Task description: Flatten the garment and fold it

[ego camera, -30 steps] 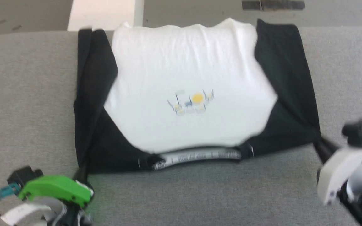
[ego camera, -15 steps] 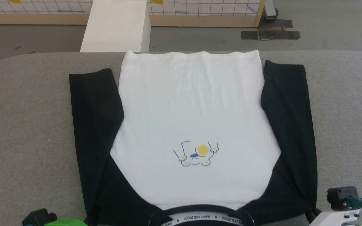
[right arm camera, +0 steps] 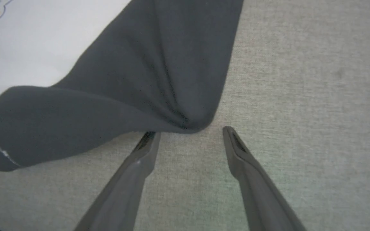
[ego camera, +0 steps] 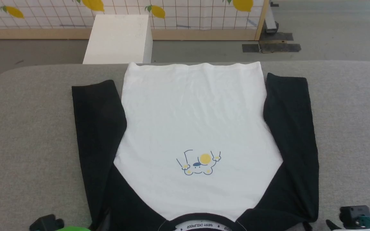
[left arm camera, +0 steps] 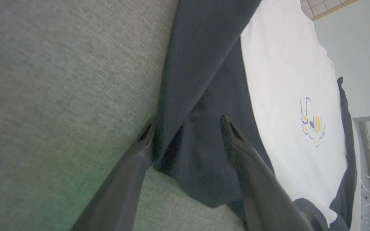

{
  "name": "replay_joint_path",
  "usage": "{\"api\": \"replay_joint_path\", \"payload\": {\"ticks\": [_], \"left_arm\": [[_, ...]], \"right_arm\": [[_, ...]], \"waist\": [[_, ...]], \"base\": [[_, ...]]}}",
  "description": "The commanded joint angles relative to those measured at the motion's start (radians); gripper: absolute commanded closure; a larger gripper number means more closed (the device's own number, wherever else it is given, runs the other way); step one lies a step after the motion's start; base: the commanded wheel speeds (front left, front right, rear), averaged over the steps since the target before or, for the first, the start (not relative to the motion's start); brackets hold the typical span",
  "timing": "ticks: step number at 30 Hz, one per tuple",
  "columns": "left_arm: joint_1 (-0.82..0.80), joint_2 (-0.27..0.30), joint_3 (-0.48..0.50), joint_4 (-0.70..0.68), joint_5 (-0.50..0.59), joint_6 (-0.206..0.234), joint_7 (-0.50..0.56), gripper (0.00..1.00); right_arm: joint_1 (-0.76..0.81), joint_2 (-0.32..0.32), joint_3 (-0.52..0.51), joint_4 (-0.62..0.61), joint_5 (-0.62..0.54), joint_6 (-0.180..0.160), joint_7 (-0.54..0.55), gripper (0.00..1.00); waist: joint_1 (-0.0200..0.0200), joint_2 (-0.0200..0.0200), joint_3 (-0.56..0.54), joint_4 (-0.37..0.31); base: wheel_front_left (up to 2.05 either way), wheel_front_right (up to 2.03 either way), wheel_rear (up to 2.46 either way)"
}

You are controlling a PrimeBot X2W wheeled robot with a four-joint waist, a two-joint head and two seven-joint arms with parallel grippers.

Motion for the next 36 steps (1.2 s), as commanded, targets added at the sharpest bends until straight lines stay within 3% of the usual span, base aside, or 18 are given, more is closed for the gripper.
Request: {"api": "replay_joint_path", "payload": {"ticks": [1,9,15,21,28,36], "left_arm": [[0.027,0.014,0.011,-0.007,0.012,0.011,0.002,0.0],[0.03,0.036,0.055,-0.125,0.031,0.026,-0.047,0.0],[-0.064,0.074,0.086,-0.141,0.11,0.014,-0.171,0.0],[-0.284,0.196,0.058,-0.05,0.245,-0.022,-0.23,0.0],[-0.599,0.356,0.001,0.133,0.344,-0.057,-0.118,0.0],[-0.838,0.468,0.049,0.274,0.313,0.003,0.134,0.0]], "right_arm": [[0.022,0.002,-0.018,-0.021,0.01,-0.002,-0.007,0.0],[0.052,0.008,-0.079,-0.173,0.031,-0.002,-0.04,0.0],[-0.012,0.03,-0.08,-0.208,0.038,-0.002,-0.21,0.0],[-0.124,0.043,-0.039,-0.169,0.065,-0.002,-0.395,0.0],[-0.246,0.042,0.027,-0.138,0.069,-0.002,-0.498,0.0],[-0.35,0.038,0.096,-0.126,0.089,-0.002,-0.537,0.0]], "waist": [[0.0001,-0.0001,-0.015,-0.006],[0.0001,-0.0001,-0.027,-0.042],[0.0001,-0.0001,0.007,-0.066],[0.0001,-0.0001,0.117,-0.084],[0.0001,-0.0001,0.278,-0.12],[0.0001,-0.0001,0.435,-0.186]], "base": [[0.0,0.0,0.0],[0.0,0.0,0.0],[0.0,0.0,0.0],[0.0,0.0,0.0],[0.0,0.0,0.0],[0.0,0.0,0.0]]}}
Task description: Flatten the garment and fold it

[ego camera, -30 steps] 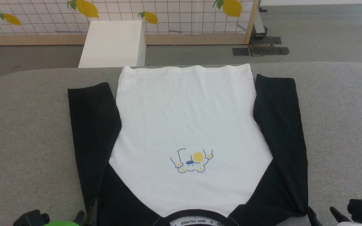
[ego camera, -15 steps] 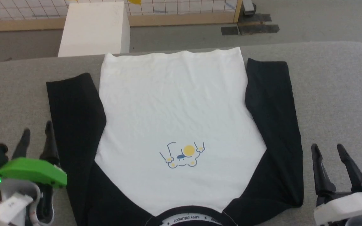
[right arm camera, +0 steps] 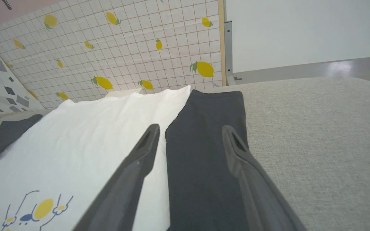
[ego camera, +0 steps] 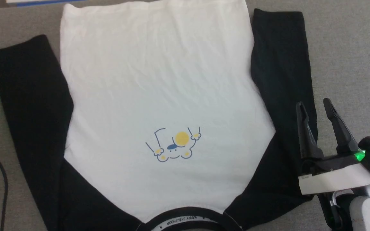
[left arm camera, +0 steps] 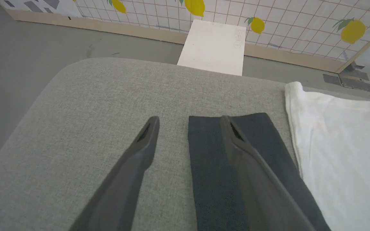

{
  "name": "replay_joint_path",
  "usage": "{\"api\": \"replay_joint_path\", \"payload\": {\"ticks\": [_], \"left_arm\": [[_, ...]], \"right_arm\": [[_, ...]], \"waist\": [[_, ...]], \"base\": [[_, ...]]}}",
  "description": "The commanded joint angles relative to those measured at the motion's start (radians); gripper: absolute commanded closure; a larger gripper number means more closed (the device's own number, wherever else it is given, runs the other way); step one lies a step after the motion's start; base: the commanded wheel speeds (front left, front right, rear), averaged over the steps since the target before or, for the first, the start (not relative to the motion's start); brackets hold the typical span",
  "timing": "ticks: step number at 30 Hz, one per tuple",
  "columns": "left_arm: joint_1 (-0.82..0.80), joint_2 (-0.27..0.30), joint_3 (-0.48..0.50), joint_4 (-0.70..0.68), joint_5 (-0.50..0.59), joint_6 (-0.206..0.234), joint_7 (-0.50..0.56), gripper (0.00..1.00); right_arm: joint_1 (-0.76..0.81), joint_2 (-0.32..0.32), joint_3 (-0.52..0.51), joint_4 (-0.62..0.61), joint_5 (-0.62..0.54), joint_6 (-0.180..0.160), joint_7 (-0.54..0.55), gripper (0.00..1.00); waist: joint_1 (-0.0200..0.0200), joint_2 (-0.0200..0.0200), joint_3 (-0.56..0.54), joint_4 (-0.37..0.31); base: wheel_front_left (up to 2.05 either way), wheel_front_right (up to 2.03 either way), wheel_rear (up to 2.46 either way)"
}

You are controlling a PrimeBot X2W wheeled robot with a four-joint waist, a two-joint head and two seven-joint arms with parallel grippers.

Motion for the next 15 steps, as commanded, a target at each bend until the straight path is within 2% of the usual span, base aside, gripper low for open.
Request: {"api": "replay_joint_path", "payload": {"ticks": [1,10,15], "left_arm": [[-0.028,0.014,0.009,0.007,-0.017,0.014,0.027,0.0],[-0.058,0.049,0.065,0.033,-0.08,0.102,0.22,0.0],[-0.024,0.046,0.084,0.038,-0.096,0.145,0.27,0.0]], "right_arm": [[-0.021,-0.003,0.006,0.004,0.006,-0.002,-0.011,0.0],[-0.055,-0.001,0.026,0.025,0.014,-0.002,-0.037,0.0],[-0.066,-0.001,0.033,0.04,0.013,-0.002,-0.042,0.0]], "waist": [[-0.0001,0.0,0.123,-0.068],[-0.0001,0.0,0.189,-0.091],[-0.0001,0.0,0.195,-0.094]], "base": [[0.0,0.0,0.0],[0.0,0.0,0.0],[0.0,0.0,0.0]]}}
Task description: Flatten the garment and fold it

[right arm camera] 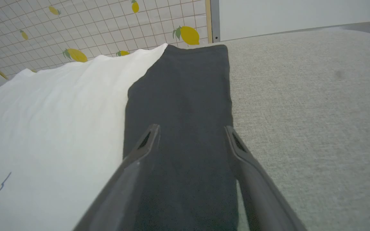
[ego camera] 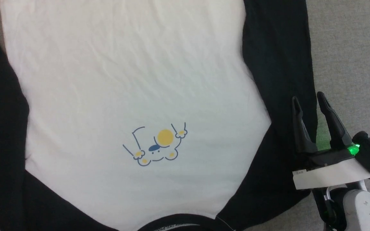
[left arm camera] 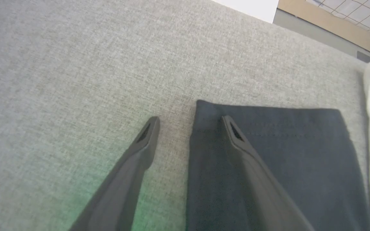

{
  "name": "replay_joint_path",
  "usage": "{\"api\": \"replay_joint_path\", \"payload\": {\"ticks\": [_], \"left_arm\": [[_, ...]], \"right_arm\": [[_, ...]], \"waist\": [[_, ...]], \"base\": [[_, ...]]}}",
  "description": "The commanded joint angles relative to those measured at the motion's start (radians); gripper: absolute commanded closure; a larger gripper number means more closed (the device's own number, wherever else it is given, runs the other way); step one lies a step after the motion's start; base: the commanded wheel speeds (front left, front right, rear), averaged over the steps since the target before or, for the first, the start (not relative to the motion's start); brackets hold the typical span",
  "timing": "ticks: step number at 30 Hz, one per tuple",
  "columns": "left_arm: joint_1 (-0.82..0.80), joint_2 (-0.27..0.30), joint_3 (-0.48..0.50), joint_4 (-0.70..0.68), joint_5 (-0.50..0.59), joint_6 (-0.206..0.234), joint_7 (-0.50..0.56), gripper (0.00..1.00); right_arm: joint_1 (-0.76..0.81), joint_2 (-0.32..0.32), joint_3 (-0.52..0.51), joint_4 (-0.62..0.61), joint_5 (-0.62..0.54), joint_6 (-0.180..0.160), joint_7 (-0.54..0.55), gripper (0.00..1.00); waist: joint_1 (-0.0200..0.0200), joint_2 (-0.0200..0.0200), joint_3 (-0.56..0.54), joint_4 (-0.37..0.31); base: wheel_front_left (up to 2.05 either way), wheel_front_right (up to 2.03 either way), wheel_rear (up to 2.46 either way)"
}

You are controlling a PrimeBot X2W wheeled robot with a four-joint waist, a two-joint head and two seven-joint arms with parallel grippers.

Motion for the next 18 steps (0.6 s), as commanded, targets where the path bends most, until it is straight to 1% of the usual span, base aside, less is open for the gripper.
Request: {"api": "replay_joint_path", "payload": {"ticks": [1,2,3,5,7,13,18], "left_arm": [[0.042,-0.023,-0.019,0.039,-0.01,0.011,0.046,0.19],[0.052,-0.022,-0.024,0.039,-0.012,0.01,0.062,0.62],[0.061,-0.022,-0.026,0.038,-0.017,0.009,0.075,1.0],[0.072,-0.028,-0.022,0.025,-0.028,0.0,0.071,1.0],[0.078,-0.029,-0.011,0.008,-0.024,-0.006,0.021,1.0],[0.11,-0.027,0.051,0.003,-0.014,-0.037,-0.182,1.0],[0.189,-0.017,0.127,0.016,-0.021,-0.062,-0.323,1.0]], "right_arm": [[-0.021,0.0,0.003,0.005,0.004,-0.002,-0.007,0.0],[-0.021,0.0,0.003,0.007,0.004,-0.002,-0.007,0.0],[-0.022,0.0,0.002,0.009,0.004,-0.002,-0.006,0.0],[-0.022,-0.001,-0.001,0.014,0.002,-0.002,-0.004,0.0],[-0.02,-0.002,-0.004,0.018,0.0,-0.002,-0.002,0.0],[-0.008,-0.004,-0.012,0.03,-0.002,-0.002,0.001,0.0],[0.026,-0.002,-0.028,0.044,-0.009,-0.002,0.008,0.0]], "waist": [[-0.0001,-0.0001,0.008,-0.01],[-0.0001,-0.0001,0.006,-0.009],[-0.0001,-0.0001,0.003,-0.008],[-0.0001,-0.0001,-0.006,-0.004],[-0.0001,-0.0001,-0.02,0.002],[-0.0001,-0.0001,-0.105,0.03],[-0.0001,-0.0001,-0.217,0.067]], "base": [[0.0,0.0,0.0],[0.0,0.0,0.0],[0.0,0.0,0.0],[0.0,0.0,0.0],[0.0,0.0,0.0],[0.0,0.0,0.0],[0.0,0.0,0.0]]}}
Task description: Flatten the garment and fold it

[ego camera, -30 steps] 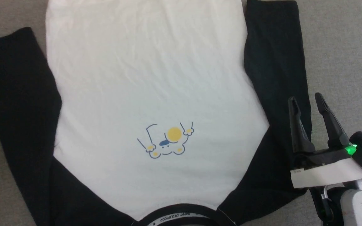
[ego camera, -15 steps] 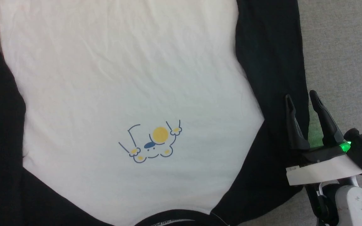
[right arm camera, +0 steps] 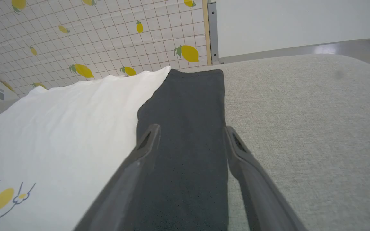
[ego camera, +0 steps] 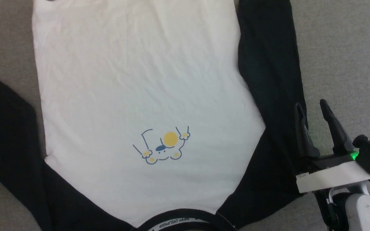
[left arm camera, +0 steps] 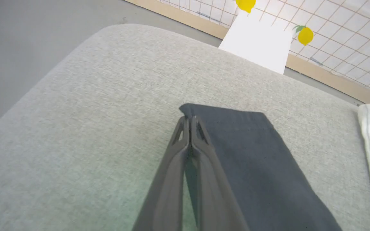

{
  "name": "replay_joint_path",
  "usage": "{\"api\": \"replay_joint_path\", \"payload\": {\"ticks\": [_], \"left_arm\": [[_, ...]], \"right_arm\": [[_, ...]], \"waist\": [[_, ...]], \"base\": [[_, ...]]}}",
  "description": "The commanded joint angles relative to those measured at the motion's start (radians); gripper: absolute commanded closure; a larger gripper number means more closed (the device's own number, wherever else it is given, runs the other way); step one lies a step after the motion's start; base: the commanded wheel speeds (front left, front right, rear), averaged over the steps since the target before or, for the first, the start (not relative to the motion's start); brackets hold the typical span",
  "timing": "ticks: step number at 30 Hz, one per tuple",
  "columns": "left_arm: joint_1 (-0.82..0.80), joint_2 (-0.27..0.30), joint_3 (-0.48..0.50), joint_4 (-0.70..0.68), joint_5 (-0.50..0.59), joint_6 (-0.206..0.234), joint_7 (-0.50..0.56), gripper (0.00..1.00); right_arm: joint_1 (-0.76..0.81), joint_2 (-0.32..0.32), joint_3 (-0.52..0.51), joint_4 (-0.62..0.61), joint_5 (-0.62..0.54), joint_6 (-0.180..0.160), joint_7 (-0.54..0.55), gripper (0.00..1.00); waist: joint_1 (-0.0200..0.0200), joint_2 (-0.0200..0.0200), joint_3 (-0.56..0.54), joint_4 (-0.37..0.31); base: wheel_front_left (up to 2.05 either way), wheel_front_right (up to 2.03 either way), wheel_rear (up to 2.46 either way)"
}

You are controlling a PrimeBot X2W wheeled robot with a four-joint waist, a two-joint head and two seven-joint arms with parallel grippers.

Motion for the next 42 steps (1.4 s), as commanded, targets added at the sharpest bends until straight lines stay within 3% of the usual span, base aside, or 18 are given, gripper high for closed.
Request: {"api": "replay_joint_path", "payload": {"ticks": [1,12,22,27,32,36,42], "left_arm": [[0.033,0.008,0.022,0.0,-0.009,-0.007,-0.028,1.0],[0.225,0.002,0.114,-0.137,-0.047,-0.044,-0.088,1.0],[0.309,-0.053,0.076,-0.489,-0.063,-0.04,-0.051,1.0],[0.323,-0.102,-0.048,-0.683,-0.048,-0.03,-0.001,1.0],[0.268,-0.173,-0.235,-0.781,-0.013,-0.044,0.008,1.0],[0.203,-0.263,-0.424,-0.759,0.025,-0.064,0.006,1.0],[0.119,-0.397,-0.706,-0.582,0.136,-0.11,-0.008,1.0]], "right_arm": [[0.019,0.0,-0.005,0.005,-0.005,-0.002,0.006,0.0],[0.116,0.005,-0.032,-0.004,-0.017,-0.002,0.051,0.0],[0.165,0.009,-0.032,-0.026,-0.018,-0.002,0.081,0.0],[0.181,0.011,-0.032,-0.032,-0.016,-0.002,0.089,0.0],[0.188,0.011,-0.034,-0.035,-0.016,-0.002,0.094,0.0],[0.191,0.012,-0.031,-0.036,-0.018,-0.002,0.1,0.0],[0.182,0.012,-0.014,-0.039,-0.017,-0.002,0.111,0.0]], "waist": [[-0.0001,0.0,-0.106,0.048],[-0.0001,0.0,-0.294,0.129],[-0.0001,0.0,-0.367,0.156],[-0.0001,0.0,-0.382,0.158],[-0.0001,0.0,-0.389,0.156],[-0.0001,0.0,-0.393,0.155],[-0.0001,0.0,-0.39,0.135]], "base": [[0.0,0.0,0.0],[0.0,0.0,0.0],[0.0,0.0,0.0],[0.0,0.0,0.0],[0.0,0.0,0.0],[0.0,0.0,0.0],[0.0,0.0,0.0]]}}
